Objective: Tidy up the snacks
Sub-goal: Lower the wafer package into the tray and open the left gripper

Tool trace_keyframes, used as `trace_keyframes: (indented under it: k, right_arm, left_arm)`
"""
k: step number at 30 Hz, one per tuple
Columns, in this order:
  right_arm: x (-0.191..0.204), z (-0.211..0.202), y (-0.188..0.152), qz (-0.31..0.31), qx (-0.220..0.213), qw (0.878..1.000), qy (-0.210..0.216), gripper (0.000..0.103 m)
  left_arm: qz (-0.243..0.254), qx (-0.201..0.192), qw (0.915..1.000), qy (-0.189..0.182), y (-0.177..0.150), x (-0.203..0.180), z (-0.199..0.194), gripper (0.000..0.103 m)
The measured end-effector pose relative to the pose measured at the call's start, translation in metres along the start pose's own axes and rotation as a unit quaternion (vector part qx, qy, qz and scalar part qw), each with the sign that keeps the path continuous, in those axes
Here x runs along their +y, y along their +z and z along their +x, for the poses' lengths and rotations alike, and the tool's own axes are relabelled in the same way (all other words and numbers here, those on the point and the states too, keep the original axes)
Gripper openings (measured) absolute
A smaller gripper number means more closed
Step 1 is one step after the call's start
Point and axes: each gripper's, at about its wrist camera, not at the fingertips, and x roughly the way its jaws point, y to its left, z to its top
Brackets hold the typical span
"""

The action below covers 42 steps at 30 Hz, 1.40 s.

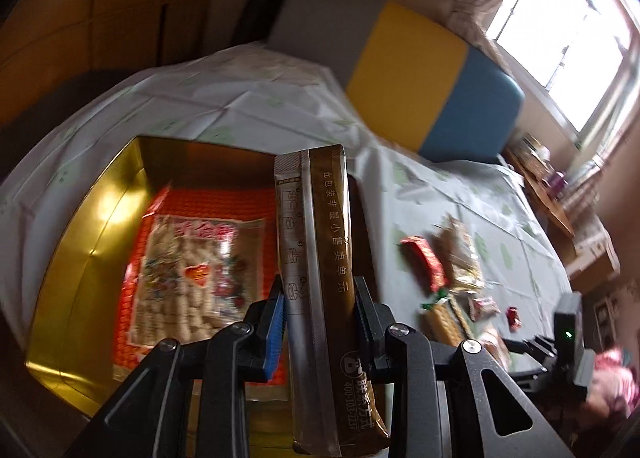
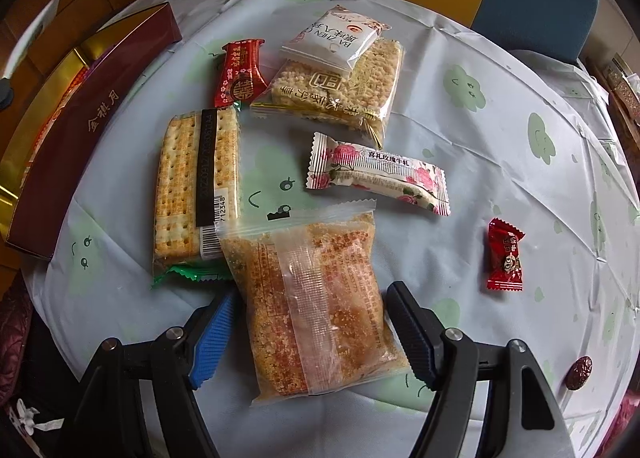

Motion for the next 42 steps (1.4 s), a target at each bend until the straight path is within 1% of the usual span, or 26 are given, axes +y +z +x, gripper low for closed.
trace_keyframes:
  k: [3,5,7,9,10,11,12,14,16,18,22,26,31,34,35,36,38,39,42]
  right_arm:
    - [0.001,-0.001,0.000,-0.002,0.000,1.000,-0.002,0.075]
    - [0.001,0.000,0.000,-0.003,0.000,1.000,-0.003,0.075]
    - [0.001,0.000,0.000,-0.006,-0.001,1.000,-0.005,0.075]
    - [0.002,0.000,-0.001,-0.006,-0.002,1.000,-0.005,0.075]
    - [0.002,0.000,0.000,-0.006,-0.002,1.000,-0.005,0.075]
    - [0.002,0.000,-0.001,-0.007,-0.002,1.000,-0.006,0.075]
    - [0.002,0.000,-0.001,-0.007,-0.002,1.000,-0.006,0.075]
    - [0.002,0.000,0.000,-0.006,-0.002,1.000,-0.005,0.075]
    - [0.001,0.000,-0.001,-0.006,-0.002,1.000,-0.005,0.075]
    - [0.000,0.000,0.000,-0.006,-0.002,1.000,-0.005,0.075]
    - [-0.001,-0.001,0.000,-0.008,-0.002,1.000,-0.005,0.075]
    - [-0.001,0.000,0.000,-0.009,-0.002,1.000,-0.005,0.075]
    - [-0.002,0.000,0.000,-0.007,-0.002,1.000,-0.005,0.075]
    - [-0.003,0.000,0.000,-0.007,-0.002,1.000,-0.006,0.075]
    - [-0.003,0.000,0.000,-0.007,-0.002,1.000,-0.007,0.075]
    - [-0.002,-0.001,0.000,-0.008,-0.002,1.000,-0.009,0.075]
    - [0.002,-0.002,0.000,-0.014,-0.005,1.000,-0.017,0.075]
    - [0.004,-0.003,0.000,-0.019,-0.007,1.000,-0.019,0.072]
    - [0.010,-0.004,-0.001,-0.024,-0.010,0.999,-0.020,0.067]
  left_arm:
    - [-0.032,0.017,0.9993,-0.006,0.006,0.016,0.011,0.031]
    - [-0.039,0.024,0.9989,-0.013,0.009,0.018,0.021,0.031]
    - [-0.031,0.026,0.9990,-0.019,0.012,0.011,0.028,0.031]
    - [0.004,0.031,0.9993,-0.021,0.014,-0.002,0.039,0.032]
    - [0.010,0.041,0.9990,-0.017,0.014,-0.005,0.046,0.032]
    - [0.010,0.054,0.9984,-0.017,0.015,-0.008,0.057,0.032]
    - [0.013,0.061,0.9979,-0.018,0.015,-0.009,0.065,0.035]
    - [0.017,0.074,0.9971,-0.006,0.016,-0.011,0.077,0.036]
    - [0.006,0.080,0.9967,-0.015,0.016,-0.008,0.082,0.037]
    - [-0.003,0.078,0.9969,-0.011,0.016,-0.005,0.080,0.038]
    - [-0.001,0.070,0.9975,0.010,0.009,0.006,0.070,0.037]
    - [0.021,0.059,0.9971,0.042,-0.004,0.007,0.059,0.037]
    - [0.054,0.045,0.9943,0.080,-0.018,0.003,0.045,0.038]
    - [0.060,0.035,0.9940,0.084,-0.021,0.001,0.038,0.040]
    - [0.060,0.032,0.9941,0.084,-0.024,0.002,0.034,0.044]
    - [0.061,0.031,0.9939,0.086,-0.025,0.001,0.032,0.046]
    - [0.064,0.025,0.9934,0.092,-0.028,0.001,0.026,0.046]
    - [0.067,0.023,0.9931,0.094,-0.029,0.000,0.024,0.046]
    - [0.076,0.018,0.9916,0.103,-0.032,-0.003,0.021,0.046]
